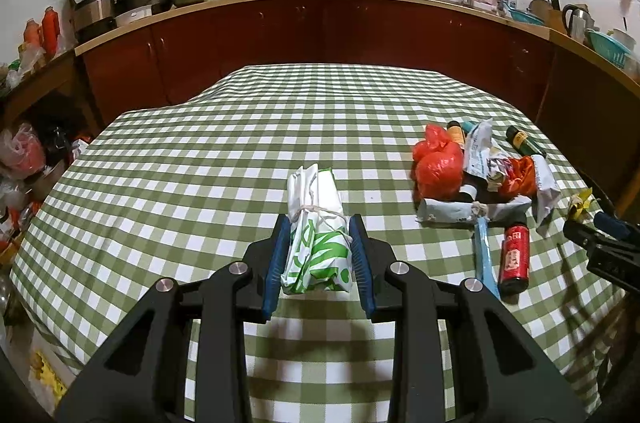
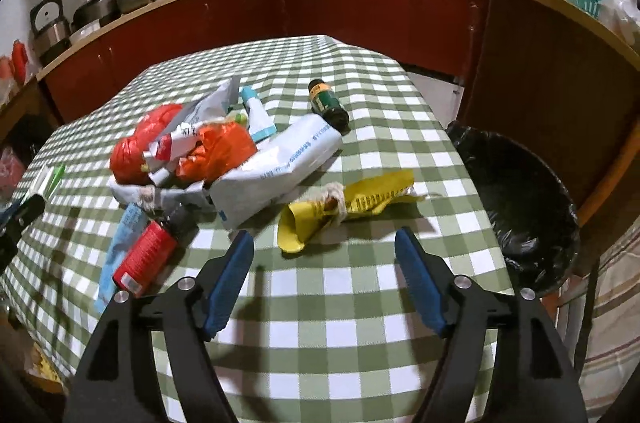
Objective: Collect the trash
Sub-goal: 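Grasp the yellow wrapper with the right tool while the left tool holds the green packet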
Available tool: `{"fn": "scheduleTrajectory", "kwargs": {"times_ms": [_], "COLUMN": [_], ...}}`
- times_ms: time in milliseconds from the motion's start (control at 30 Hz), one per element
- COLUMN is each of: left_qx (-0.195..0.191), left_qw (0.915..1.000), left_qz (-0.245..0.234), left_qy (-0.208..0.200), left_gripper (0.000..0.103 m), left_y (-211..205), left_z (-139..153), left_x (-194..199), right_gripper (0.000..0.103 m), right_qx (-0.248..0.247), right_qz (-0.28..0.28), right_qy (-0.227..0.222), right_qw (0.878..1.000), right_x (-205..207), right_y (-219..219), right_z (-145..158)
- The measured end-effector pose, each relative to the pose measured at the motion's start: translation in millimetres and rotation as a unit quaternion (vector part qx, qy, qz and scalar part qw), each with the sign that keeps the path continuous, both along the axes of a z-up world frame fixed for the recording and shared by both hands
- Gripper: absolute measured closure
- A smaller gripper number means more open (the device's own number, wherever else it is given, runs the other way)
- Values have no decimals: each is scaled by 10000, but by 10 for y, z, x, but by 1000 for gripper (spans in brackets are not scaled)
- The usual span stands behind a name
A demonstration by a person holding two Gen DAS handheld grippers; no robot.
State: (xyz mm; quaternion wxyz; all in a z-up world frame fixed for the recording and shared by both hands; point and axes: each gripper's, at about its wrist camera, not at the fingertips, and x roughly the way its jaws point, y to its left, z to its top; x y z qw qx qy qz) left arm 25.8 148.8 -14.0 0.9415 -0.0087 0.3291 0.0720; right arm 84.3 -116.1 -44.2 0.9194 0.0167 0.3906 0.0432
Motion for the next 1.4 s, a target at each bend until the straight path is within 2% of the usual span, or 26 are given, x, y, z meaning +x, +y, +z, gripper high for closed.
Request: {"fn": "scheduleTrajectory", "kwargs": {"times_ms": [167,267,300,433,500,667,833,900,1133,1167,1200,1267,1400], "left_qx": [4,-28,-36,-49,-43,-37,-31,-37,-20,-17,-12,-10,-2], "left_qw": [10000,10000,10000,10000,10000,10000,9999,9999,9998,9998,9998,9998,9998], "left_qz": [34,43,39,2,-28,-81,-120,-138,-185,-183,-178,-171,-162], "left_qy": [-30,-33,-33,-40,-47,-31,-38,-49,-76,-71,-71,-68,-69], "left_gripper": [73,73,73,73,73,73,73,73,73,73,73,73,73], "left_y": [68,103,104,87,65,7,-48,-63,-135,-135,-135,-126,-109], "left_z": [2,0,0,-2,-4,-20,-21,-16,-5,-5,-5,-1,2], "left_x": [48,81,92,107,106,102,95,89,76,73,71,73,88], "right_gripper": [31,33,40,50,61,78,89,96,95,87,69,48,47], "right_qx": [-231,-267,-255,-184,-168,-88,12,52,34,39,22,-36,-2], "right_qz": [-298,-391,-398,-289,-174,-84,-124,-129,-33,-48,-56,-150,-214], "right_qy": [-132,-14,19,49,37,76,189,183,168,147,137,16,-69], "right_qw": [9992,9989,9989,9994,9997,9999,9997,9997,9998,9999,9999,9999,9997], "right_x": [90,147,148,74,20,-107,-175,-189,-203,-206,-201,-212,-156], "right_y": [33,10,-1,-26,-27,-100,-187,-222,-227,-229,-225,-229,-230], "right_z": [13,-43,-52,-73,-65,-47,-78,-81,-72,-65,-61,-35,2]}}
